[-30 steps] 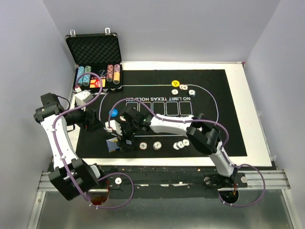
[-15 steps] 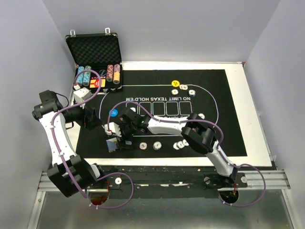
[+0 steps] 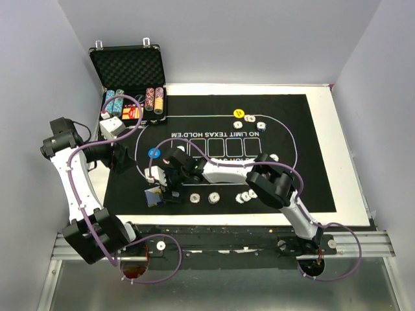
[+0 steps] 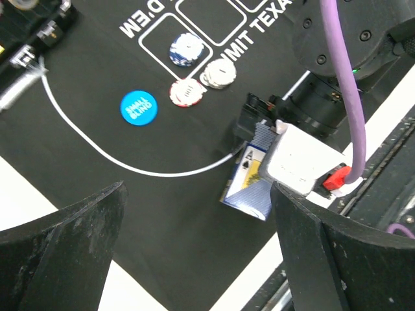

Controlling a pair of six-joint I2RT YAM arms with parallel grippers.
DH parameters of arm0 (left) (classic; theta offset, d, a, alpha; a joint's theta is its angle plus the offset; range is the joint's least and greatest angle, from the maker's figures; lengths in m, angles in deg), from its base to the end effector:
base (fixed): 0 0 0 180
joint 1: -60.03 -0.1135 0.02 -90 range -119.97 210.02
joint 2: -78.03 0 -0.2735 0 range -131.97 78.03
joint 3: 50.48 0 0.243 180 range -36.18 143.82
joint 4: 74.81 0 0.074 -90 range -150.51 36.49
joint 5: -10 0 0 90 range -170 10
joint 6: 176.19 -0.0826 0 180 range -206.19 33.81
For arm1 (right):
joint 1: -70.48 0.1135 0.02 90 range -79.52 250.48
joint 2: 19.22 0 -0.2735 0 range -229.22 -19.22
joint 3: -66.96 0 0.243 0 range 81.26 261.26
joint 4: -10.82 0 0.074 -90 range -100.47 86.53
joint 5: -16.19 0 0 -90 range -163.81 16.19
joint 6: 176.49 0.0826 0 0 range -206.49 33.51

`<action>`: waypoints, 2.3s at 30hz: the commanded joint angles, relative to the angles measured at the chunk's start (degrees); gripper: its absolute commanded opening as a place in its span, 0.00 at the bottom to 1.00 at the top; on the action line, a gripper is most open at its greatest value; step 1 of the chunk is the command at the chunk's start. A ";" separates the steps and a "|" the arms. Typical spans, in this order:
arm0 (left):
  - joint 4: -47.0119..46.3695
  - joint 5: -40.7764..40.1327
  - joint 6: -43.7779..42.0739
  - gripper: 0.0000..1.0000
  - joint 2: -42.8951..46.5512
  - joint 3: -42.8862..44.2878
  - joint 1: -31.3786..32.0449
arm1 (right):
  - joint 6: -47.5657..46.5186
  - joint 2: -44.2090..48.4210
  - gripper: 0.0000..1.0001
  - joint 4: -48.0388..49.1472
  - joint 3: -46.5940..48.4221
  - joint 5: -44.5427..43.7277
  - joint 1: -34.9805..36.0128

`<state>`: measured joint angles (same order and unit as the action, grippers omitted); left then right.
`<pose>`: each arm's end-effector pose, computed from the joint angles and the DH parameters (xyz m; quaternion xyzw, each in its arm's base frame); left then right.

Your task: Distribute texas hold em gaming equipment

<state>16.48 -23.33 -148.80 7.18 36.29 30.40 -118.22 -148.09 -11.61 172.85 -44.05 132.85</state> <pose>0.2029 0.0360 0.3230 0.3058 0.8200 -0.2455 0.4170 0.2037 0.4776 0.1278 -0.7209 0.5380 0.3260 0.2908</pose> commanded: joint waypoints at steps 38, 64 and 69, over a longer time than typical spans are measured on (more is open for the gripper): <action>15.64 -5.51 -28.44 0.99 11.44 -10.42 20.66 | 13.88 22.96 0.51 6.30 -13.63 -3.57 -4.53; 15.82 -6.92 -31.79 0.99 4.85 -11.57 28.57 | 13.36 31.41 0.52 -0.38 -14.86 -2.60 -3.75; 15.82 -5.16 -31.96 0.99 4.32 -10.33 28.92 | 12.92 31.06 0.52 -1.61 -13.46 -2.69 -3.22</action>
<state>16.22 -31.22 -178.96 11.70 24.24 58.68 -104.53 -119.51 -12.90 157.20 -47.49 128.76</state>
